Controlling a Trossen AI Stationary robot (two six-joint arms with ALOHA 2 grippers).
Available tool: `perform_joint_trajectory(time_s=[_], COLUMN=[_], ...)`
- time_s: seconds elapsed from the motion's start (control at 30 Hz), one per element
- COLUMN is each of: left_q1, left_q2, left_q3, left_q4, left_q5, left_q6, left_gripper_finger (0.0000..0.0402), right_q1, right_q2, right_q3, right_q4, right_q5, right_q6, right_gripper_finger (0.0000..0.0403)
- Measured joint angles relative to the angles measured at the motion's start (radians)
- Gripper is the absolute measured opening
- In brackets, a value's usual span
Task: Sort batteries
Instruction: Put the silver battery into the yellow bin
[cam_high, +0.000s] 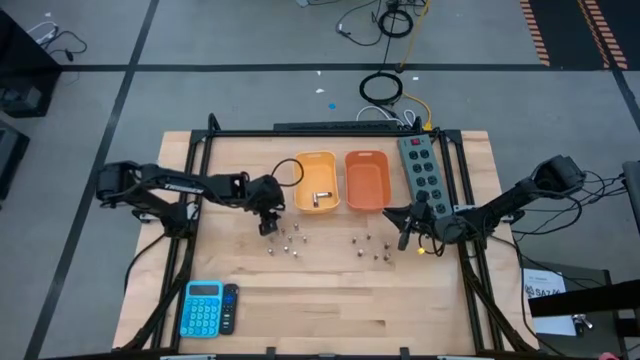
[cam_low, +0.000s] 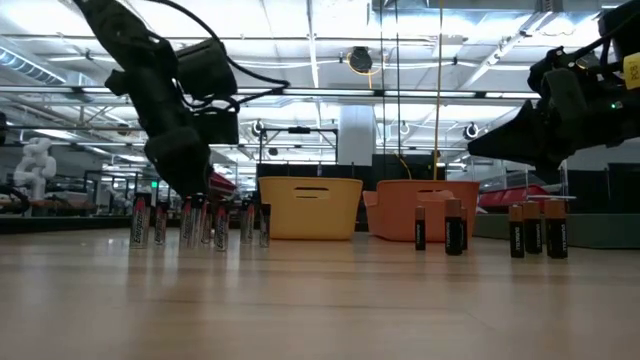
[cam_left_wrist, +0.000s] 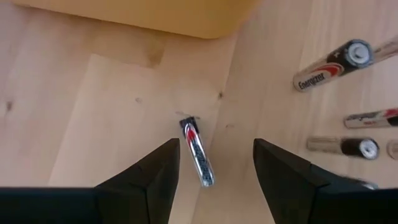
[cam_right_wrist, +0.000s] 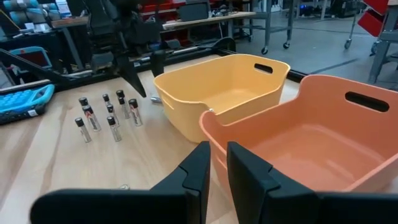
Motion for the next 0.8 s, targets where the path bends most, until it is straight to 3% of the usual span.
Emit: perform_joint_trajectory(time_s=[0.37,0.47,0.63,0.8], left_q1=[0.002,0.012,0.028,0.030], left_q2=[0.090,0.109,0.118,0.119], left_q3=[0.001,0.004,0.004,0.005], left_q4=[0.024,0.028,0.030,0.031], left_q5=[-0.030,-0.031,-0.036,-0.045], left_q6=[0.002,0.000,0.003,0.031], left_gripper_finger=[0.0197,0.0154,0.0029,0.0021], right_q1=[0.003,0.003,0.003,0.002], right_q2=[0.000,0.000,0.000,0.000], right_q3=[0.000,0.000,0.000,0.000], right_q4=[0.015,0.014,0.015,0.014], right_q5=[-0.024,-0.024,-0.024,-0.023], right_q6=[0.012,0.012,0.013,0.022], right_gripper_finger=[0.0047,0.0047,0.0047,0.0047])
